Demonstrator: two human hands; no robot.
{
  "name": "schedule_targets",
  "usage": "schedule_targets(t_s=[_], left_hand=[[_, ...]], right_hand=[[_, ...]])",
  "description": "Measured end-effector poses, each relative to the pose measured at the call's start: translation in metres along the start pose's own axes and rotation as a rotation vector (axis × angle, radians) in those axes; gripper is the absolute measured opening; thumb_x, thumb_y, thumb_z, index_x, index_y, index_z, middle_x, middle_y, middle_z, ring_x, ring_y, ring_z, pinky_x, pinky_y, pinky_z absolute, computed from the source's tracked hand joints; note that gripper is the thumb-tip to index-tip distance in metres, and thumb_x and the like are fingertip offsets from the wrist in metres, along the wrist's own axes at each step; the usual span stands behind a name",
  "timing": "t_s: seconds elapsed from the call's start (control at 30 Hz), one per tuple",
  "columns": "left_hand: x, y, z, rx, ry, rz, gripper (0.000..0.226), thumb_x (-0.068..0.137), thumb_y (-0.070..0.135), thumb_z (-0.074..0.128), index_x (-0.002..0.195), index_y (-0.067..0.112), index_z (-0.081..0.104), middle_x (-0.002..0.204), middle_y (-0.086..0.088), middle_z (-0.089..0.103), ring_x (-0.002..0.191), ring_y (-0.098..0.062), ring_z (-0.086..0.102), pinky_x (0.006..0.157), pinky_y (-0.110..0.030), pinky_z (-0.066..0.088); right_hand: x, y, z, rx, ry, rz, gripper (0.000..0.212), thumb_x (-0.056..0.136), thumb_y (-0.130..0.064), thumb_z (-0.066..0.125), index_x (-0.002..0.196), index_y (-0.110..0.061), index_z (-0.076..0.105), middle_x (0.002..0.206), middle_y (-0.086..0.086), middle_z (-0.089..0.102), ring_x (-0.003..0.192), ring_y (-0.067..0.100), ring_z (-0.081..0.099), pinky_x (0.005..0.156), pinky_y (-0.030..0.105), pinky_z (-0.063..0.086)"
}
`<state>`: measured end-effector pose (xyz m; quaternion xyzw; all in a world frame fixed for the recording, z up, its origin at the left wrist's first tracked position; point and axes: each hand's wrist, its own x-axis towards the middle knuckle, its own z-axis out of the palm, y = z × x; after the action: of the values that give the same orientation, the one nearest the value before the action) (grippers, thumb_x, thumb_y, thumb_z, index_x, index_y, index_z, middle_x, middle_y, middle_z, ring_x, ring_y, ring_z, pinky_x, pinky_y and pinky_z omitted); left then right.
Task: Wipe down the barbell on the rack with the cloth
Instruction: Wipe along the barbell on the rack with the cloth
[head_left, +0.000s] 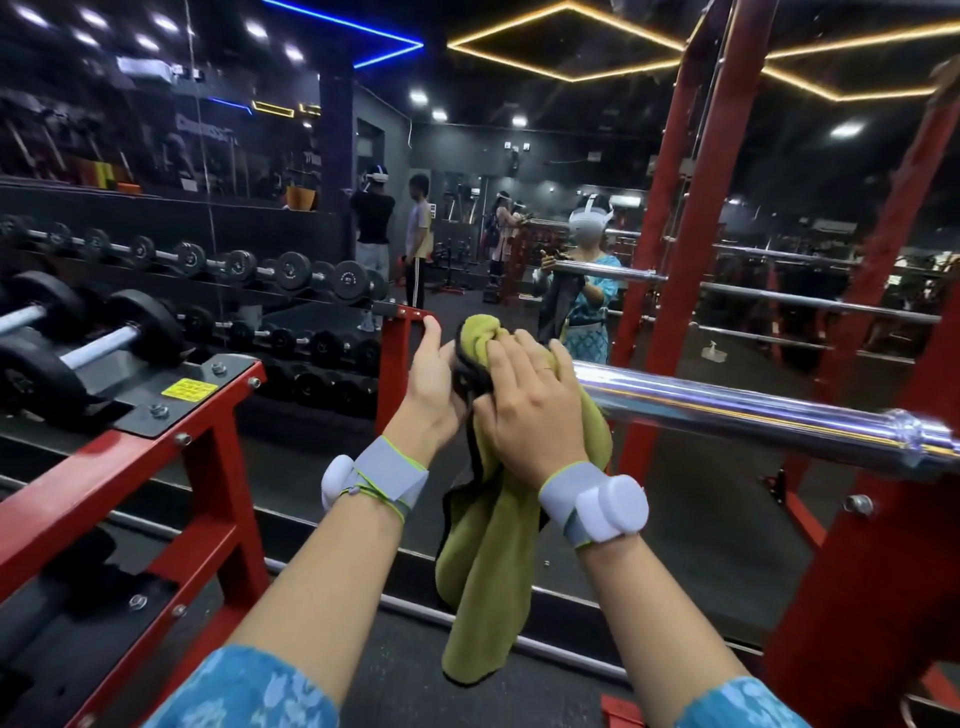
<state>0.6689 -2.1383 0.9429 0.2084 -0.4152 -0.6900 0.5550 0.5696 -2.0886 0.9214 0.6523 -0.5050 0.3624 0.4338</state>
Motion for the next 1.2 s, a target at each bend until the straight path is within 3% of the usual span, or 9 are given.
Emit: schedule_targets(t_s=[0.13, 0.27, 0.43, 0.5, 0.63, 0.77, 0.9, 1.0, 1.2], left_hand=[[0.001, -0.001, 0.002, 0.028, -0.067, 0.028, 0.076, 0.098, 0.052, 0.007, 0.115, -0.005, 0.055, 0.080, -0.012, 0.068, 0.057, -0.012, 0.065, 0.049, -0.015, 0.048], [-0.002, -0.002, 0.003, -0.023, -0.074, 0.018, 0.070, 0.098, 0.054, 0.010, 0.099, 0.003, 0.057, 0.073, -0.011, 0.065, 0.065, -0.016, 0.064, 0.060, -0.020, 0.051], [-0.004, -0.006, -0.001, -0.128, -0.013, 0.042, 0.059, 0.099, 0.051, 0.019, 0.105, 0.010, 0.060, 0.110, -0.012, 0.061, 0.102, -0.022, 0.059, 0.093, -0.028, 0.046], [-0.004, -0.005, 0.000, -0.105, -0.025, 0.035, 0.061, 0.099, 0.052, 0.020, 0.103, 0.007, 0.061, 0.104, -0.012, 0.063, 0.095, -0.021, 0.061, 0.087, -0.026, 0.049], [-0.001, -0.001, 0.013, 0.092, 0.071, 0.056, 0.055, 0.101, 0.045, 0.025, 0.085, 0.005, 0.060, 0.055, -0.004, 0.063, 0.044, -0.008, 0.056, 0.047, -0.017, 0.044], [0.004, -0.007, 0.019, 0.284, 0.198, 0.146, 0.048, 0.101, 0.039, 0.032, 0.081, 0.011, 0.066, 0.076, -0.013, 0.063, 0.070, -0.023, 0.058, 0.070, -0.032, 0.048], [0.004, -0.010, 0.027, 0.273, 0.298, 0.186, 0.044, 0.101, 0.032, 0.036, 0.075, 0.011, 0.064, 0.047, -0.003, 0.054, 0.052, -0.014, 0.053, 0.052, -0.021, 0.047], [0.004, -0.013, 0.028, 0.286, 0.320, 0.200, 0.037, 0.100, 0.027, 0.040, 0.076, 0.012, 0.064, 0.032, 0.005, 0.046, 0.051, -0.014, 0.049, 0.052, -0.020, 0.045], [0.005, -0.014, 0.028, 0.265, 0.324, 0.230, 0.032, 0.099, 0.021, 0.041, 0.079, 0.012, 0.064, 0.067, -0.009, 0.054, 0.061, -0.018, 0.052, 0.042, -0.013, 0.042]], right_hand=[[0.010, 0.003, -0.007, -0.009, -0.006, 0.252, 0.035, 0.079, -0.027, 0.040, 0.089, -0.006, 0.065, 0.083, 0.009, 0.066, 0.082, 0.029, 0.063, 0.102, 0.050, 0.030], [0.036, -0.013, -0.008, 0.045, -0.111, 0.322, 0.034, 0.079, -0.030, 0.035, 0.073, -0.009, 0.061, 0.064, 0.009, 0.060, 0.061, 0.030, 0.058, 0.092, 0.050, 0.045], [0.020, -0.018, 0.004, 0.074, -0.080, 0.071, 0.039, 0.077, -0.028, 0.043, 0.100, -0.006, 0.066, 0.090, 0.010, 0.066, 0.085, 0.031, 0.062, 0.094, 0.044, 0.040], [0.012, -0.009, 0.001, 0.035, -0.051, 0.054, 0.042, 0.077, -0.029, 0.045, 0.104, -0.005, 0.066, 0.098, 0.011, 0.067, 0.092, 0.031, 0.062, 0.097, 0.046, 0.041], [0.006, 0.010, -0.011, -0.044, -0.029, 0.162, 0.037, 0.078, -0.033, 0.044, 0.092, -0.005, 0.065, 0.082, 0.011, 0.064, 0.077, 0.031, 0.060, 0.097, 0.048, 0.041], [0.001, 0.039, -0.030, -0.084, -0.010, 0.282, 0.033, 0.076, -0.034, 0.040, 0.073, -0.007, 0.059, 0.064, 0.010, 0.058, 0.062, 0.030, 0.056, 0.092, 0.049, 0.046], [-0.009, 0.076, -0.051, -0.117, 0.016, 0.381, 0.032, 0.076, -0.032, 0.038, 0.064, -0.007, 0.053, 0.057, 0.014, 0.057, 0.058, 0.032, 0.055, 0.090, 0.050, 0.045], [-0.017, 0.097, -0.062, -0.117, -0.026, 0.509, 0.044, 0.076, -0.039, 0.030, 0.070, -0.005, 0.056, 0.064, 0.019, 0.061, 0.070, 0.037, 0.058, 0.100, 0.048, 0.035], [-0.005, 0.093, -0.066, -0.097, -0.111, 0.531, 0.051, 0.071, -0.048, 0.014, 0.072, -0.011, 0.049, 0.075, 0.021, 0.065, 0.081, 0.036, 0.058, 0.105, 0.042, 0.028]])
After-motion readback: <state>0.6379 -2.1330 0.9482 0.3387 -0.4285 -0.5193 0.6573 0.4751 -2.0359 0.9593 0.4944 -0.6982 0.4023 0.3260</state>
